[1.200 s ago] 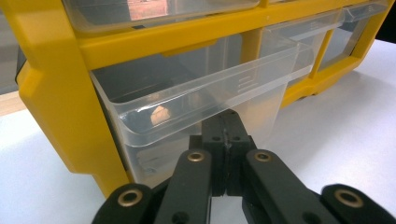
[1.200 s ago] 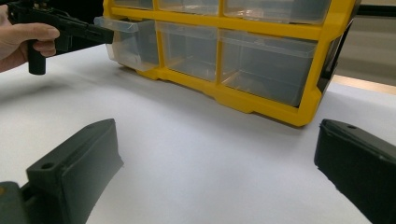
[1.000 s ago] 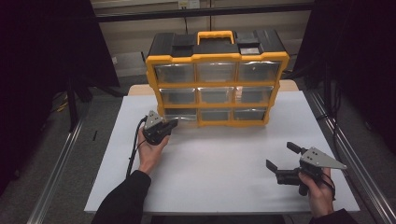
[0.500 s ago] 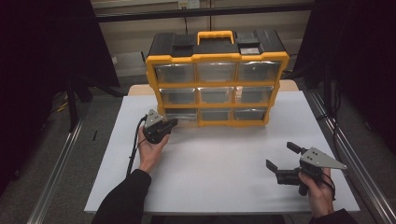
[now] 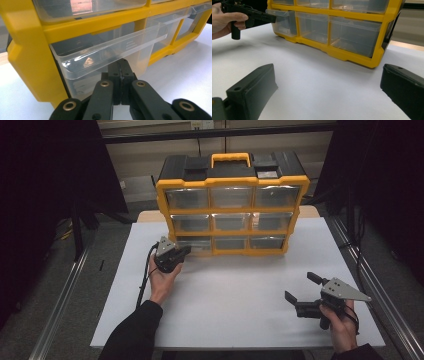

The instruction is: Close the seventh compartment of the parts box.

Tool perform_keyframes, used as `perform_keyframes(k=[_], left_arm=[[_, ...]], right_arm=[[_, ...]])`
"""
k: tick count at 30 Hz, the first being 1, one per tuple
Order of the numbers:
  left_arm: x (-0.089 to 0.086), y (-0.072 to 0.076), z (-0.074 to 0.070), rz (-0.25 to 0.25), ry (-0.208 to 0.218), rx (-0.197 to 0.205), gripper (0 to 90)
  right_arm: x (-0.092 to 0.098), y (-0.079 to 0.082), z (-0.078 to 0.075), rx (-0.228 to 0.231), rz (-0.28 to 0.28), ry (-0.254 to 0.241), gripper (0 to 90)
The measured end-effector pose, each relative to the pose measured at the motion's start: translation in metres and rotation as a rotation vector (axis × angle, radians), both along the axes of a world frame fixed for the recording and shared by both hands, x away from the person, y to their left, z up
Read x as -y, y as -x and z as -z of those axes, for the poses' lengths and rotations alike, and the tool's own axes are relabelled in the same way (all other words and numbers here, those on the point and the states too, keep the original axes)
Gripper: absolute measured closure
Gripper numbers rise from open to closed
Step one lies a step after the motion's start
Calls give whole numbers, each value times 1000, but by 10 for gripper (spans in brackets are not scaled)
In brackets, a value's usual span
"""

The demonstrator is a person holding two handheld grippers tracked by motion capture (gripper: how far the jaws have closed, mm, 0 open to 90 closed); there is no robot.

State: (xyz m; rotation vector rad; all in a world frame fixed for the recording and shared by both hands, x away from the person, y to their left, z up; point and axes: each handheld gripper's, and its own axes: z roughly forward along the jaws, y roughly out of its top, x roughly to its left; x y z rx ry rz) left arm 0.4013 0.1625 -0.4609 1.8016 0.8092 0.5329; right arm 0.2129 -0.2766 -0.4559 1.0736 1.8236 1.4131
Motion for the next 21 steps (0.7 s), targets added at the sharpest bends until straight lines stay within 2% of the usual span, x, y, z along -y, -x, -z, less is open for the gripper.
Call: perform_keyframes(k=[5, 6, 8, 10, 21], left_arm=[[-1, -2, -1, 14, -24, 14, 900], [1, -2, 0, 9, -3, 2, 900], [0, -3, 0, 8, -17, 6, 900], [1, -4, 0, 9, -3, 2, 900], [0, -5, 0, -1, -17, 9, 900]], right_arm=[[0, 0, 0, 2, -2, 2, 0], [0, 0, 0, 3, -3, 2, 0], [0, 0, 0, 3, -4, 2, 0], [0, 0, 0, 1, 0, 0, 0], [0, 0, 0, 2, -2, 1, 0]])
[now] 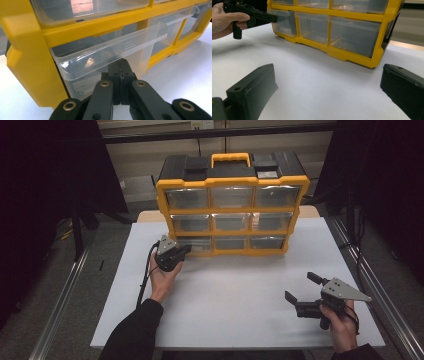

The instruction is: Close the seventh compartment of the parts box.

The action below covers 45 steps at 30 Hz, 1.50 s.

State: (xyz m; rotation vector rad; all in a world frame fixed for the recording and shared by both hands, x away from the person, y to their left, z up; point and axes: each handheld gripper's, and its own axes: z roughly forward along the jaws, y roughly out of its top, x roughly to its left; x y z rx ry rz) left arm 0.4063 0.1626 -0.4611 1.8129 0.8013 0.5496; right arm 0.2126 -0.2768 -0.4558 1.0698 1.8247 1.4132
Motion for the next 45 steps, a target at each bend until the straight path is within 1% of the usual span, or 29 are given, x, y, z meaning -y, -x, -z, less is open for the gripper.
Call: perform_keyframes(k=[1, 2, 3, 4, 5, 8, 10, 12, 13, 17, 23, 25, 26, 28, 29, 35, 36, 37, 38, 40, 42, 43, 44, 45], left_arm=[[-1, -1, 0, 6, -6, 7, 900], [-1, -1, 0, 3, -4, 3, 900], [-1, -1, 1, 3, 3, 1, 900], [0, -1, 1, 2, 17, -11, 900], [0, -1, 0, -1, 6, -4, 900], [0, -2, 1, 2, 11, -1, 900], [0, -3, 0, -1, 3, -2, 900], [0, -3, 1, -2, 21, -9, 900], [0, -4, 1, 0, 13, -5, 900], [0, -4, 1, -5, 16, -8, 900], [1, -7, 1, -10, 17, 0, 900], [0, -7, 1, -8, 8, 0, 900], [1, -6, 1, -12, 21, -9, 900], [1, -7, 1, -9, 21, -11, 900], [1, -7, 1, -8, 11, -5, 900], [2, -9, 2, -11, 19, -3, 900], [1, -9, 1, -7, 8, 1, 900], [3, -9, 2, -12, 21, -8, 900], [3, -9, 2, -12, 21, -9, 900], [3, -10, 2, -12, 12, -2, 900], [3, -10, 2, -13, 17, -5, 900], [2, -10, 1, -11, 5, 5, 900], [3, -10, 1, -12, 8, -2, 900], [3, -10, 1, -12, 7, -1, 900]], right_arm=[[0, 0, 0, 0, -1, 0, 0], [0, 0, 0, 1, -1, 1, 0], [0, 0, 0, 0, -1, 0, 0], [0, 0, 0, 0, 0, 0, 0], [0, 0, 0, 0, 0, 0, 0], [0, 0, 0, 0, -1, 2, 0], [0, 0, 0, 2, -1, 4, 0], [0, 0, 0, 2, -1, 2, 0], [0, 0, 0, 2, -1, 2, 0], [0, 0, 0, 1, -2, 2, 0], [0, 0, 0, 2, -1, 4, 0], [0, 0, 0, 2, -3, 4, 0], [0, 0, 0, 1, -4, 3, 0], [0, -1, 0, 1, -2, 1, 0], [0, -1, 1, 1, -3, 0, 0], [-1, -1, 1, -3, -1, 0, 0], [-1, -1, 1, -3, -2, 0, 0], [-1, -1, 1, -3, -2, 0, 0], [-1, -1, 1, -2, -2, 0, 0], [0, -1, 1, -2, -2, -1, 0], [0, -1, 1, -2, -2, 0, 0], [-1, -1, 1, -3, -1, 0, 0], [-1, -1, 1, -2, -2, 0, 0], [-1, -1, 1, -3, -2, 0, 0]])
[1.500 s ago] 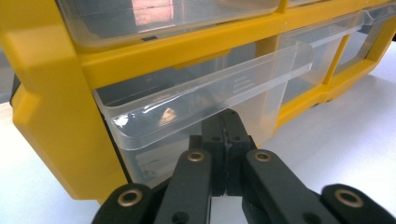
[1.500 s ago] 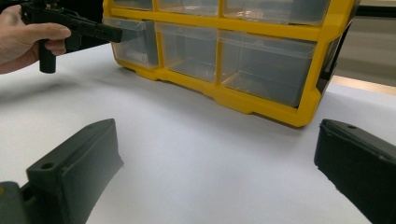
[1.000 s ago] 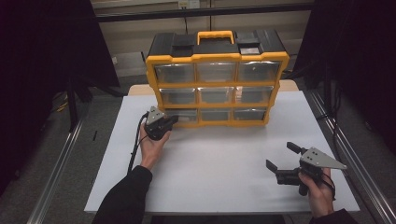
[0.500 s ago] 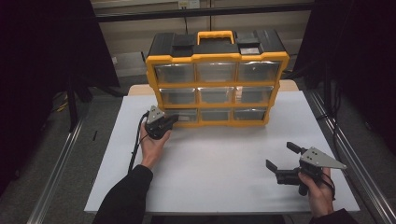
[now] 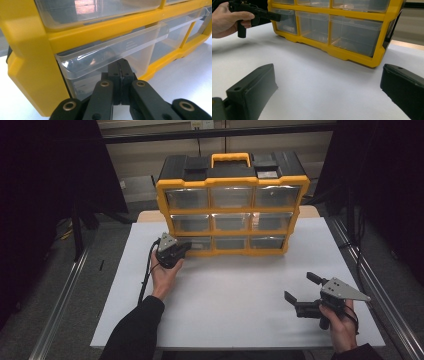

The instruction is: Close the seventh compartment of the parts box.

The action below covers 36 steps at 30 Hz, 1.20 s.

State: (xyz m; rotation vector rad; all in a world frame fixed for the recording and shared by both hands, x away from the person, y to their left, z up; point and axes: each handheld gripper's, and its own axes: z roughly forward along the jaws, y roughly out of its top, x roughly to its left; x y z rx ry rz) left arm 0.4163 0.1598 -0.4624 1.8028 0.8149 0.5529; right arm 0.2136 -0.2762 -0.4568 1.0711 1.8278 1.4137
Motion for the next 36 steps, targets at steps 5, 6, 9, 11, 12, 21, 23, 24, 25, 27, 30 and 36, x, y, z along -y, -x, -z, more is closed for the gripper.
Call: perform_keyframes(k=[5, 6, 9, 11, 12, 21, 23, 24, 25, 27, 30, 36], left_arm=[[0, -1, 0, 2, -6, 4, 900], [1, -1, 0, -2, 8, 1, 900], [1, -2, 0, -5, -11, 3, 900], [1, -3, 0, -5, -9, 2, 900], [1, -3, 0, -7, -8, 2, 900], [4, -9, 2, 3, -9, 6, 900], [5, -9, 2, 1, -17, 13, 900], [5, -9, 2, 1, -16, 13, 900], [6, -8, 2, 4, -6, 9, 900], [6, -8, 3, 3, -3, 8, 900], [7, -7, 1, -8, -42, 30, 900], [2, -7, 3, -17, -22, 1, 898]], right_arm=[[0, 0, 0, -2, -1, -4, 0], [1, 0, 0, -2, -3, -2, 0], [1, 0, 0, -2, -3, -2, 0], [1, 0, 0, -4, -1, -5, 0], [1, 0, 1, -5, -2, -4, 0], [4, 1, 2, -10, 7, -11, 0], [4, 1, 2, -9, 9, -12, 0], [5, 2, 2, -8, 8, -8, 0], [4, 2, 2, -7, 9, -6, 0], [4, 2, 2, -8, 7, -4, 0], [3, 4, 0, -4, 4, -5, 0], [3, 2, 0, 1, 8, -3, 0]])
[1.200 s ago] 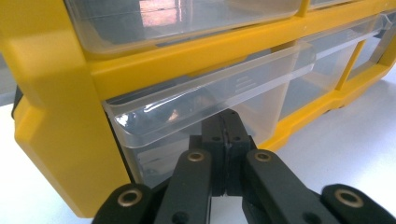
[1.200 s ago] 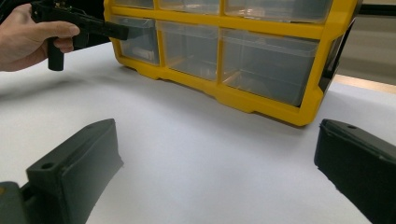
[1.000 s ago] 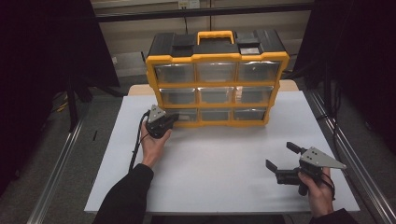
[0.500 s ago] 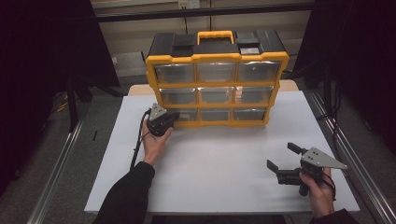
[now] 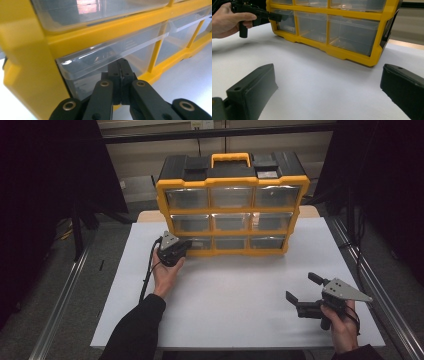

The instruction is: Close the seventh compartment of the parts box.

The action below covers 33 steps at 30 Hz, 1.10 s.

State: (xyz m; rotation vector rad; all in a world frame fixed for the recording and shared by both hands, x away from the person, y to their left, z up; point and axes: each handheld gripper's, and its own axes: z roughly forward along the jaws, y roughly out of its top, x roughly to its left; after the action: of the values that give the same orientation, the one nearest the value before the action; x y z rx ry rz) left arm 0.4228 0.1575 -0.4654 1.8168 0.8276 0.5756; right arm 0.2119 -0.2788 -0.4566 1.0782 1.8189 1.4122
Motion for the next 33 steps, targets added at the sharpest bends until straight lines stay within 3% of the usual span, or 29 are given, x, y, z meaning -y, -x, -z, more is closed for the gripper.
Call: perform_keyframes(k=[3, 7, 10, 12, 16, 18, 22, 23, 25, 29, 33], left_arm=[[-2, 0, 2, 6, 2, -13, 880], [0, 2, 0, 17, -3, 2, 854], [3, 3, 1, 32, -16, -7, 810], [6, 5, 3, 38, 0, -24, 771], [10, 7, 3, 19, -39, 0, 621], [13, 10, 3, 16, -10, -12, 585], [14, 13, 2, 21, -26, -9, 434], [14, 14, 2, 2, -42, -11, 407], [14, 16, 2, -9, -31, -27, 349], [11, 16, 3, -18, -57, -60, 218], [8, 16, 2, -32, -16, -97, 110]], right_arm=[[-1, 0, 0, 0, -5, 3, 0], [-1, 1, -1, 1, -2, 6, 0], [-2, 2, -1, 0, -1, 5, 0], [-1, 1, -1, 2, -2, 6, 0], [-1, 1, 0, -2, -2, 2, 0], [-1, 1, -1, -2, -2, 2, 0], [-2, 1, -1, -1, -8, 4, 0], [-2, 1, -1, -2, -8, 4, 0], [-2, 0, 0, 0, -9, 5, 0], [-2, 0, -1, -2, -9, 3, 0], [-3, -1, 0, -5, -13, 7, 0]])
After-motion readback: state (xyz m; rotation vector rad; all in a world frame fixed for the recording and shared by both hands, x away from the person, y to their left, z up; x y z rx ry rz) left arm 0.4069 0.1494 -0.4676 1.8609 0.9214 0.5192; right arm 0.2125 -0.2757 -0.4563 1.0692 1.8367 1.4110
